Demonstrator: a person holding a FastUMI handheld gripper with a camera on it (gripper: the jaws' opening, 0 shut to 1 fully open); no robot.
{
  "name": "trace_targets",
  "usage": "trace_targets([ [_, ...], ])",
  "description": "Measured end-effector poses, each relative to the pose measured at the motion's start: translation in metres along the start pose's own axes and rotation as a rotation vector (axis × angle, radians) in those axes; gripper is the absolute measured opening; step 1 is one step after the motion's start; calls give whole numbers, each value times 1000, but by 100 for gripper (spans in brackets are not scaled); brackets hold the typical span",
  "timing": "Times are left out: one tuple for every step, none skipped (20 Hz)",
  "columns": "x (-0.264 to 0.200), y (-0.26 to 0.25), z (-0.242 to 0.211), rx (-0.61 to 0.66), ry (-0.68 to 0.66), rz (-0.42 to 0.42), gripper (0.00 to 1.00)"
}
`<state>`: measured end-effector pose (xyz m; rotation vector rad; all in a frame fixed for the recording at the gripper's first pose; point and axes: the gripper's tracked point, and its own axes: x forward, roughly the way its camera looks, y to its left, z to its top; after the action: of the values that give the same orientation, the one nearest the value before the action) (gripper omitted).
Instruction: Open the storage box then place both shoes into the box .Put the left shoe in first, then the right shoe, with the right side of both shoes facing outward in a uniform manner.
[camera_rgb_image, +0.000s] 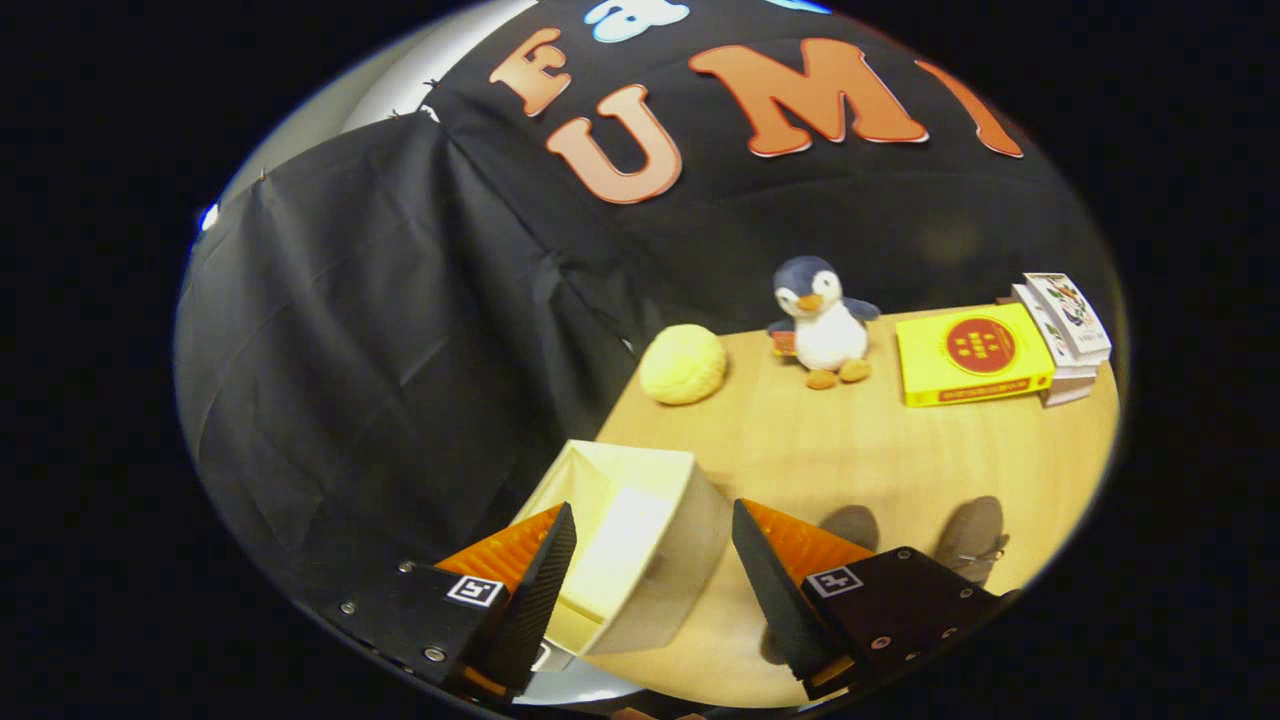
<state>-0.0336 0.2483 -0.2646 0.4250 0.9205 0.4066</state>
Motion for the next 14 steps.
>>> trace_targets([
  [0,-20,-12,3,18,-38,94],
  [5,-35,-25,10,44,-65,94],
  [6,-48,-39,20,66,-87,94],
  [5,-63,-54,26,87,-111,95],
  [4,-77,-66,32,106,-134,94],
  [5,-87,-82,37,124,-150,94],
  [8,-97,-94,42,146,-166,94],
  [10,-105,-104,39,165,-177,94],
  [15,-115,-113,29,178,-191,93],
  [20,-124,-119,16,180,-206,91],
  [26,-131,-124,5,184,-220,91],
  [31,-138,-131,-4,196,-233,88],
  [37,-144,-136,-15,204,-244,87],
  [44,-151,-143,-25,219,-254,85],
])
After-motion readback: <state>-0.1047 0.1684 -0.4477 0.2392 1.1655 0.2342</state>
